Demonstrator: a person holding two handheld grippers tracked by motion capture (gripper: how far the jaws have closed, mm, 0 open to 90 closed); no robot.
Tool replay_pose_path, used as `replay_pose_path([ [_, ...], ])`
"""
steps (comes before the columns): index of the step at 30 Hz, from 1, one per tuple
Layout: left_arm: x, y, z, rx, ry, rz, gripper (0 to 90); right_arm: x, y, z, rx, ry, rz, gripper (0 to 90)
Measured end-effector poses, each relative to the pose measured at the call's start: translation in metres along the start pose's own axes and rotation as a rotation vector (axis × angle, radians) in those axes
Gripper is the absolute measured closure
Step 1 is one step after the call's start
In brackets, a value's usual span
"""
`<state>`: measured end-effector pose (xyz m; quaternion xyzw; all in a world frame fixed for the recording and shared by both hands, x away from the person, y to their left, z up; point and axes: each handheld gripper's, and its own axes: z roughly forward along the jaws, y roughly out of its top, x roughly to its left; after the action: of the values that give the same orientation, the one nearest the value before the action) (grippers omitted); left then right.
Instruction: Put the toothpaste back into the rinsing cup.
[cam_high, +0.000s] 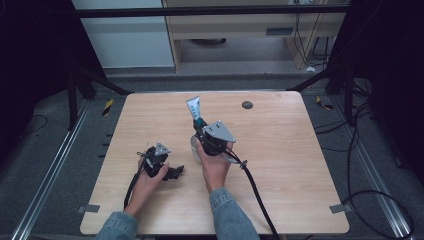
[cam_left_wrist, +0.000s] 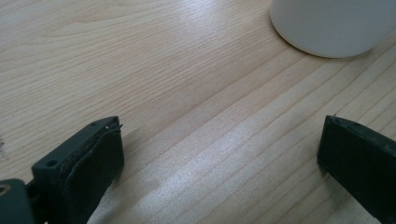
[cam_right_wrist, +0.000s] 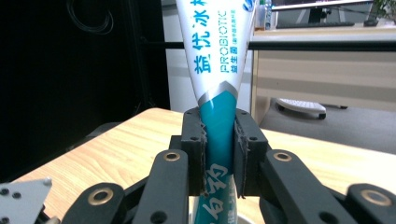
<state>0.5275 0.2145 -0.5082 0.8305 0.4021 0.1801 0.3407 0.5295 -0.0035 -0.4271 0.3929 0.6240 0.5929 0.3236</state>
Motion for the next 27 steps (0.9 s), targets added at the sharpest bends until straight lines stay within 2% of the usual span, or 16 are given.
replay_pose_path([
  [13, 0.000, 0.000, 0.000, 0.000, 0.000, 0.000, 0.0, -0.002, -0.014, 0.001, 0.021, -0.012, 0.003, 76.9],
  [27, 0.000, 0.000, 0.000, 0.000, 0.000, 0.000, 0.0, -0.002, -0.021, 0.002, 0.038, -0.015, -0.004, 76.8],
])
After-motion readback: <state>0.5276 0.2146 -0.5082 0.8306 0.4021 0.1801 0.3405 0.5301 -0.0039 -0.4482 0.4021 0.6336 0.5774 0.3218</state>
